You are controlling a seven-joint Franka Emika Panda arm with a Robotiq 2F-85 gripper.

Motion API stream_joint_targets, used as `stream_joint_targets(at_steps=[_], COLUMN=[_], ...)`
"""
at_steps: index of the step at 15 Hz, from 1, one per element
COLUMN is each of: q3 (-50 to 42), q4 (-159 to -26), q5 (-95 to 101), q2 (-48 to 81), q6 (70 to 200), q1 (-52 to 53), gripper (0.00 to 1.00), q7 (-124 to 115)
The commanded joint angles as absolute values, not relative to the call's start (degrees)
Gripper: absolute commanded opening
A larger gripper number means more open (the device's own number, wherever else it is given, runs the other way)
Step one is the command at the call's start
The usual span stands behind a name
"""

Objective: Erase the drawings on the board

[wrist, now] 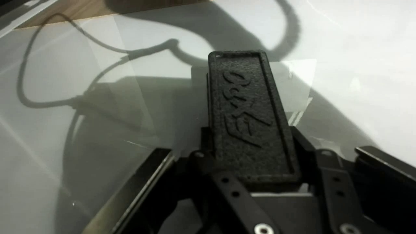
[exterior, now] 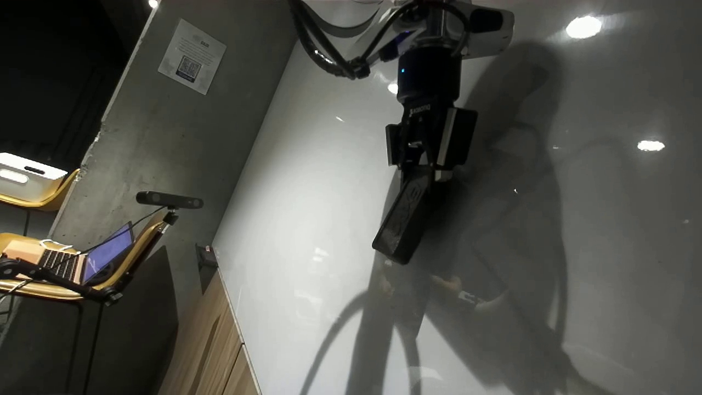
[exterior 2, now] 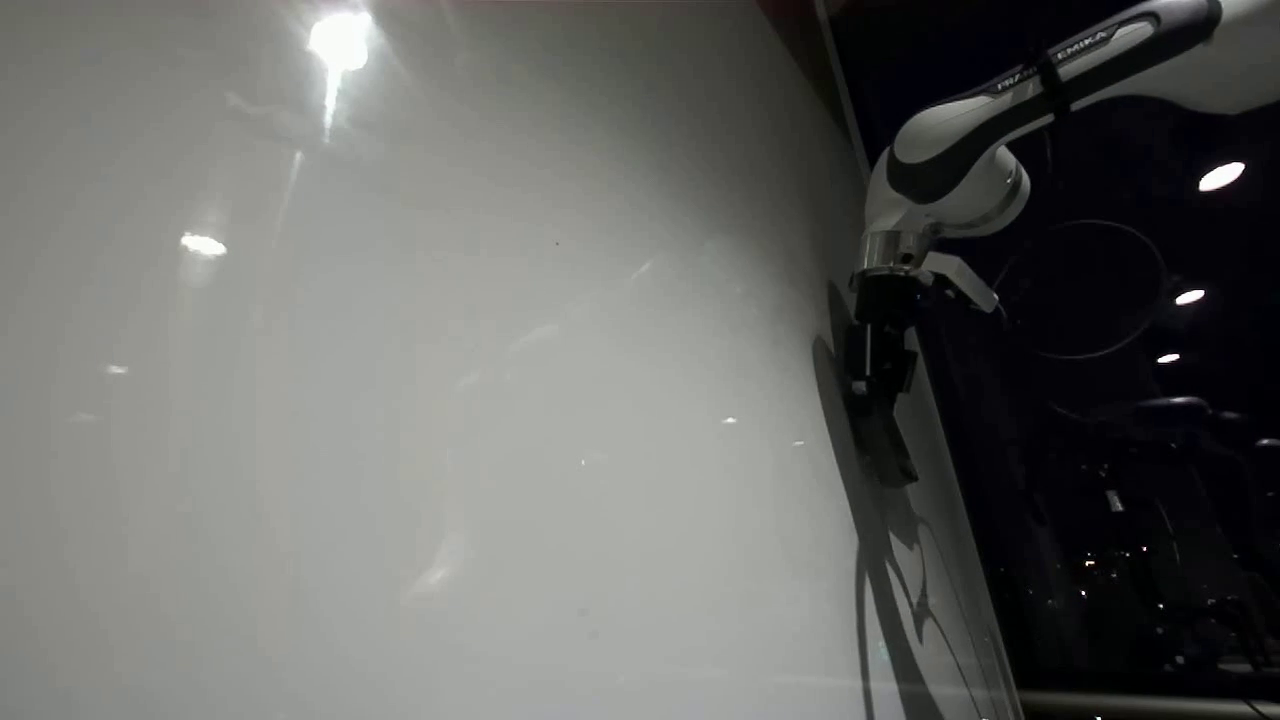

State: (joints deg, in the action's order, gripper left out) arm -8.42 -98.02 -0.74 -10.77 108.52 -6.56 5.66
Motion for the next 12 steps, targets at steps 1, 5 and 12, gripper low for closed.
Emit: stream_joint_targets(at_steps=[1, 5, 12], q3=[-7.6, -7.6, -6.4], q4=[-107.2, -119.1, -133.2], q5=[5.5, 10.4, 7.3], q2=[-17.3, -24.5, -34.2], q6=[106.3, 103.9, 102.9], q1=[-7.5, -8.2, -7.2], gripper=[0.32, 0.32, 0.32], q7=[4.2, 3.3, 0.7])
